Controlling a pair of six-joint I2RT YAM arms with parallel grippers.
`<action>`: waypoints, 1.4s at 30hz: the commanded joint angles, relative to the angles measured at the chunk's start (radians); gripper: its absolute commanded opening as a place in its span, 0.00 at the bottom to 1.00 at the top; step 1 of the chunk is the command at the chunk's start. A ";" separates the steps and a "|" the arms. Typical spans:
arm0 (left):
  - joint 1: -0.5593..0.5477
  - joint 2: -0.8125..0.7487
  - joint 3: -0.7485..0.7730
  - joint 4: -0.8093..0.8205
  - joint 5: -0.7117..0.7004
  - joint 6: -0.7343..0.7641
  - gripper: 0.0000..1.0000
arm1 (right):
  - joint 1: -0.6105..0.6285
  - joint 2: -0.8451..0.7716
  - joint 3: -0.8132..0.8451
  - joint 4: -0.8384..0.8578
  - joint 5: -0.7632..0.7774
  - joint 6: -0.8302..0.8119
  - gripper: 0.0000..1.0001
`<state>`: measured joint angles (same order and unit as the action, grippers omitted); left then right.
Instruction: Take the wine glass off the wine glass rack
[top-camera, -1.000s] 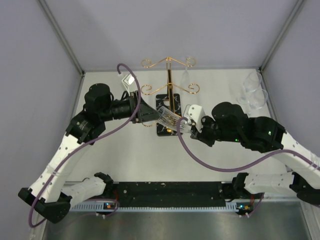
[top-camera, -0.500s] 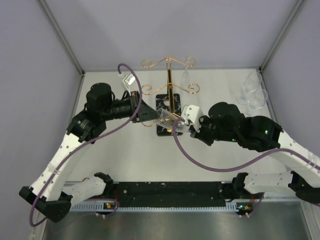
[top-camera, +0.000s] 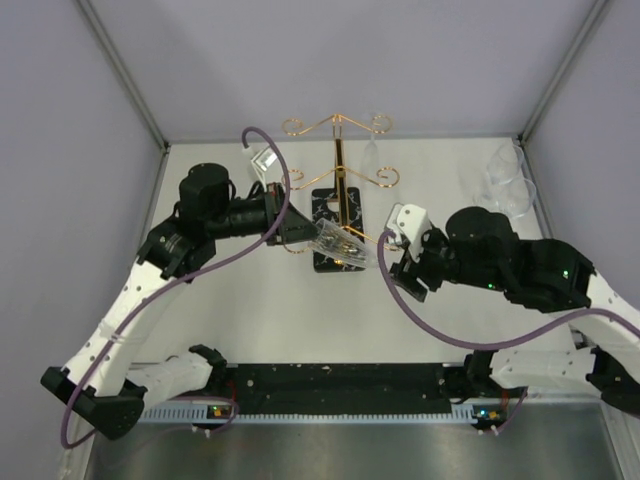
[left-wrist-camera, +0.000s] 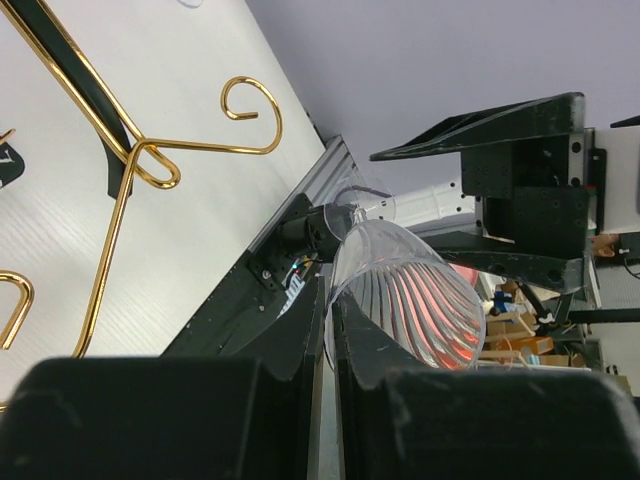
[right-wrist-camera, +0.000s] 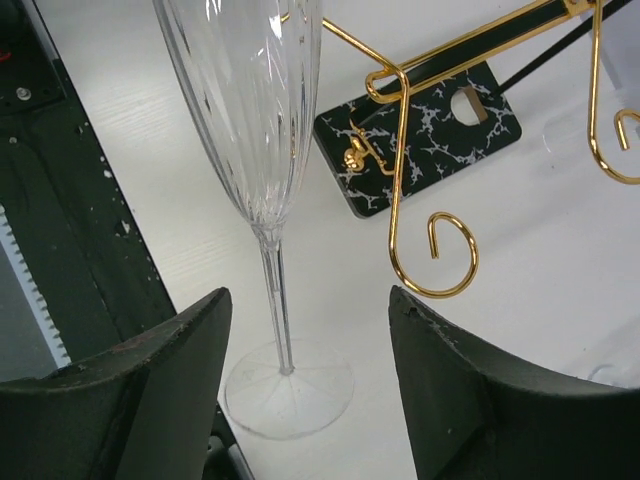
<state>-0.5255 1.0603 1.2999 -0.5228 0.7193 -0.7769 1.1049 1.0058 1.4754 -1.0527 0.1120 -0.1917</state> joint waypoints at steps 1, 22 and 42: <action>-0.002 0.009 0.094 -0.037 -0.041 0.062 0.00 | 0.009 -0.067 0.065 0.074 -0.041 0.021 0.64; 0.056 0.265 0.835 -0.448 -0.948 0.484 0.00 | 0.009 -0.182 -0.082 0.272 0.003 0.046 0.70; 0.372 0.207 0.406 -0.283 -1.043 0.459 0.00 | 0.006 -0.076 -0.122 0.323 0.110 0.162 0.73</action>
<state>-0.1680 1.2804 1.7817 -0.9058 -0.3065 -0.2943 1.1053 0.9123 1.3350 -0.7834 0.1650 -0.0921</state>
